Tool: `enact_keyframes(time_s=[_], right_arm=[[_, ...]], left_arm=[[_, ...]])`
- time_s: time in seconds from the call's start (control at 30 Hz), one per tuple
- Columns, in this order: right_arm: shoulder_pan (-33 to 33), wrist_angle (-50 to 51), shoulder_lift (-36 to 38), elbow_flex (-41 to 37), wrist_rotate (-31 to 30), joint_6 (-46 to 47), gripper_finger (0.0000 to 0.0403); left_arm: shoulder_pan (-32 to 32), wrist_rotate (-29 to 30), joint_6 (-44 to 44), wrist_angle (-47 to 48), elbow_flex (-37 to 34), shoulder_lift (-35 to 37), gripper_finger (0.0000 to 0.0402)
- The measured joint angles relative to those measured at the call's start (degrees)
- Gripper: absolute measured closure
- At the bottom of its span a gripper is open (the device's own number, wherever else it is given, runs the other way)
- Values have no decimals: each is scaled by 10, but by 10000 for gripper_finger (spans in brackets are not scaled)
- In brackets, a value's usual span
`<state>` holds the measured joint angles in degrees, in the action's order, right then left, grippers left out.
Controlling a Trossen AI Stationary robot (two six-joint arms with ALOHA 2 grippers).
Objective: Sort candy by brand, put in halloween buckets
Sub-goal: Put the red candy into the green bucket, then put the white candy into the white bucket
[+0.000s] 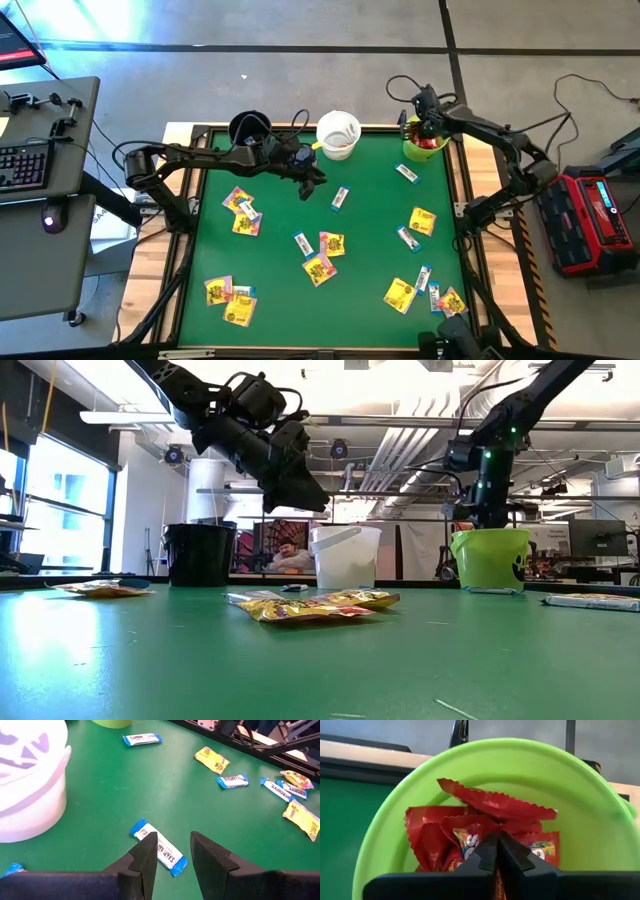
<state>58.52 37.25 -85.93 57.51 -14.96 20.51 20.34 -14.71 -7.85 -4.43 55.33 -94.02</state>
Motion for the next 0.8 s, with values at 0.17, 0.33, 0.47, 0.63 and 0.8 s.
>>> enact_keyframes(time_s=[0.17,0.33,0.47,0.63,0.8], right_arm=[[-7,29,22,37,-1,-15,402],[-16,32,72,56,-4,-16,402],[-37,31,113,55,37,-28,403],[-104,-12,157,23,60,-14,403],[-183,-92,183,-31,61,17,403]], left_arm=[[0,0,-11,0,0,0,293],[4,-16,-58,1,0,0,293],[12,-43,-82,2,0,0,295],[12,-41,-30,3,0,0,311],[12,-36,-15,3,0,0,331]])
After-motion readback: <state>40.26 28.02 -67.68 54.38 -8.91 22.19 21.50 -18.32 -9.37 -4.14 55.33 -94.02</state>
